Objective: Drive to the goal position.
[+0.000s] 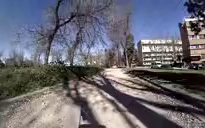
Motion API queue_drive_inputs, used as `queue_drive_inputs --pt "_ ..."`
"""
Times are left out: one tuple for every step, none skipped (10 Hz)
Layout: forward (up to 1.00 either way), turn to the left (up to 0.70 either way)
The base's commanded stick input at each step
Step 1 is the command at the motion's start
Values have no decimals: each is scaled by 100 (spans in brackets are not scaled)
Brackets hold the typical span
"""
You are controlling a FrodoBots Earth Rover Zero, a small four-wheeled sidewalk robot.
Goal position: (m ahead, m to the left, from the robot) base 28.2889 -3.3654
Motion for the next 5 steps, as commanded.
queue_drive_inputs --pt "98 0" --pt "98 0" --pt "98 0" --pt "98 0" --pt "98 0"
